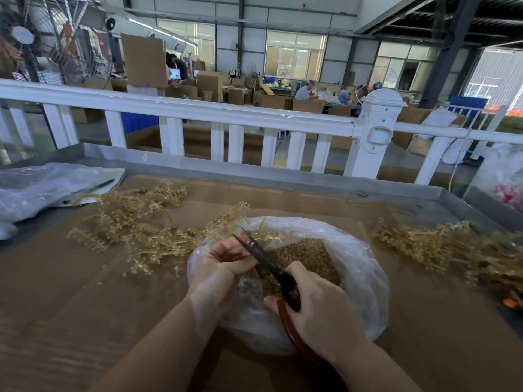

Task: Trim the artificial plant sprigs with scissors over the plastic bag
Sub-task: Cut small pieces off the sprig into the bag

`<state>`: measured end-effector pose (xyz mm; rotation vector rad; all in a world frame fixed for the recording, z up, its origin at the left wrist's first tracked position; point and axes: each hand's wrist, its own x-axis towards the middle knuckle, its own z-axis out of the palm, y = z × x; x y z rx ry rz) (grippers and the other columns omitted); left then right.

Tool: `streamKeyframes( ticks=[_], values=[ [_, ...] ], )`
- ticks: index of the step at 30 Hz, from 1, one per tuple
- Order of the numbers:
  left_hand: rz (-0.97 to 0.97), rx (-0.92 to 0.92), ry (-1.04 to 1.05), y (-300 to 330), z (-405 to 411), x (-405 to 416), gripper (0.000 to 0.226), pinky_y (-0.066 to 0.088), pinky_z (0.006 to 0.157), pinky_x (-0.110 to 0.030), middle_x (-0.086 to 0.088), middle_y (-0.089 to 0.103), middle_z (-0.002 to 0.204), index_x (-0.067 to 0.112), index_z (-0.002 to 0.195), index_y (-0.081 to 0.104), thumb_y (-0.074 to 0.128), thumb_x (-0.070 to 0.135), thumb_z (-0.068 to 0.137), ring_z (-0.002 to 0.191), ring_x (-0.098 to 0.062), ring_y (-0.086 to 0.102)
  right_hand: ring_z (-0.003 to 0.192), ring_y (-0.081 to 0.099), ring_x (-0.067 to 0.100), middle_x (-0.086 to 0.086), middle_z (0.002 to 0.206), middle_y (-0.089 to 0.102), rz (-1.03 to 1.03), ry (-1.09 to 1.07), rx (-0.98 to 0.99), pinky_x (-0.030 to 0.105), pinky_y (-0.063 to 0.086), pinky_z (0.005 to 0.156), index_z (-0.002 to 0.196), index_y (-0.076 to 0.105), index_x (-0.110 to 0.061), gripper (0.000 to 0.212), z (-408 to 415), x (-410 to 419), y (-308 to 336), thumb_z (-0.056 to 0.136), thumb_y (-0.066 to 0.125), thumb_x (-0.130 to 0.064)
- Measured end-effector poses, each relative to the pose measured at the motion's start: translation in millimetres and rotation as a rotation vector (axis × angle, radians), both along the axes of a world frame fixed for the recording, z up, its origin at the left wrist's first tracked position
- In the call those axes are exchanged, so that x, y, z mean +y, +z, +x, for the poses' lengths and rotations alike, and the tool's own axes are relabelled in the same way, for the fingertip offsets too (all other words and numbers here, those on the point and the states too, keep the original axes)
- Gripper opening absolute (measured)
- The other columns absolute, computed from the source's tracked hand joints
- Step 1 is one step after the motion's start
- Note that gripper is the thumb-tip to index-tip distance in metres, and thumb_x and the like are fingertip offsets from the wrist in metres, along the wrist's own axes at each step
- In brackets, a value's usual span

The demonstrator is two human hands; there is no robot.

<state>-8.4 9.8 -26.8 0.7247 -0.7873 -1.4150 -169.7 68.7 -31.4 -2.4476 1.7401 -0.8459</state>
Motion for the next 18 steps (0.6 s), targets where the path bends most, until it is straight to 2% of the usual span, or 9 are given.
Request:
streamKeyframes(
  ticks=[2,6,11,16,18],
  values=[
    [-0.015,-0.001,-0.008,-1.0,-1.0,0.3,0.052,0.057,0.062,-0.020,0.002,0.063,0.054,0.021,0.047,0.068,0.054,-0.026,0.063,0.058,-0.009,0.066,0.069,0.052,0.004,-0.013,0.077,0.054,0.002,-0.006,0.004,0.011,0.034,0.057,0.093,0.039,-0.033,0.035,0.7,-1.2,-0.2,0.082,0.049,-0.065],
    [0.013,0.038,-0.019,-3.9,-0.2,-0.7,0.039,0.057,0.062,-0.022,0.000,0.061,0.056,0.016,0.049,0.067,0.059,-0.021,0.056,0.059,-0.011,0.066,0.066,0.054,0.005,-0.013,0.074,0.055,0.015,-0.023,0.007,0.008,0.032,0.051,0.089,0.035,-0.035,0.035,1.5,-3.8,-1.5,0.082,0.047,-0.067],
    [0.077,0.003,0.028,-7.3,1.5,-3.4,0.034,0.055,0.058,-0.020,-0.005,0.065,0.065,0.003,0.079,0.059,0.058,-0.028,0.064,0.063,-0.014,0.068,0.069,0.060,0.009,-0.009,0.075,0.060,0.042,-0.027,0.036,0.016,0.038,0.056,0.092,0.032,-0.032,0.037,1.5,-6.2,-1.2,0.085,0.045,-0.066],
    [0.094,0.018,0.023,-10.4,2.2,-3.8,0.035,0.055,0.058,-0.021,-0.006,0.065,0.065,0.003,0.081,0.057,0.059,-0.027,0.063,0.064,-0.015,0.068,0.071,0.062,0.011,-0.011,0.073,0.057,0.039,-0.016,0.061,0.019,0.038,0.057,0.093,0.030,-0.030,0.037,1.2,-5.5,1.9,0.087,0.044,-0.064],
    [0.096,0.052,-0.006,-11.4,2.8,-2.7,0.033,0.056,0.060,-0.022,-0.007,0.066,0.068,0.003,0.082,0.059,0.064,-0.018,0.058,0.066,-0.016,0.069,0.067,0.060,0.008,-0.013,0.068,0.052,0.036,-0.018,0.008,0.016,0.035,0.055,0.090,0.035,-0.030,0.037,0.3,-5.0,3.7,0.086,0.049,-0.063]
  ],
)
